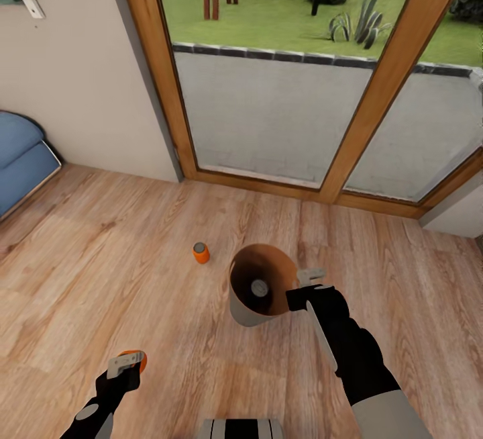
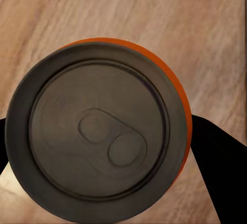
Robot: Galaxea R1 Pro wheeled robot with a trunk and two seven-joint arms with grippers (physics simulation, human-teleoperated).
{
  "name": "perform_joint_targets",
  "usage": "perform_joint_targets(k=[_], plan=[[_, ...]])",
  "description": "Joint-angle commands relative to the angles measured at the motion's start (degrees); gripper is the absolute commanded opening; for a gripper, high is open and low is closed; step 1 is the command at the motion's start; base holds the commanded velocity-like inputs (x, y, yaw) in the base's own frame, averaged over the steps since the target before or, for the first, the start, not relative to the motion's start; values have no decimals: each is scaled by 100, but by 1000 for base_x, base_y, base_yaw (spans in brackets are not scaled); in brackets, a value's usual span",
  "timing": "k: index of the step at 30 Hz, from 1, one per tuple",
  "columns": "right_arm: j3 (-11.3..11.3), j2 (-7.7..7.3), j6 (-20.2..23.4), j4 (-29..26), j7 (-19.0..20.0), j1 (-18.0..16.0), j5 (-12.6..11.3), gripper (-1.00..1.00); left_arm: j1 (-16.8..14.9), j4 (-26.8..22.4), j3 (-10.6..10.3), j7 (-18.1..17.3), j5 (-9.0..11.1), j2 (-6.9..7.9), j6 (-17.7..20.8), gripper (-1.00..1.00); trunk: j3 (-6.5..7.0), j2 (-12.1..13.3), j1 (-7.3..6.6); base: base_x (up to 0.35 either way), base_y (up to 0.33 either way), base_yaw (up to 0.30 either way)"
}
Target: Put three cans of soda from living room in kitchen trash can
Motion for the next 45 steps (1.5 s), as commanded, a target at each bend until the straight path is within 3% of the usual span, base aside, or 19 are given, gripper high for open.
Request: perform_joint_targets(k=[1,45], plan=[[3,0,-7,-1,50,0,-78,-100,0,1,-1,6,-3,0,0,-100,28,42,-23,0,0,0],[3,0,-13,-1,50,8,-78,-100,0,-7,-1,-3,6,0,0,-100,1235,1806,-989,0,0,0]])
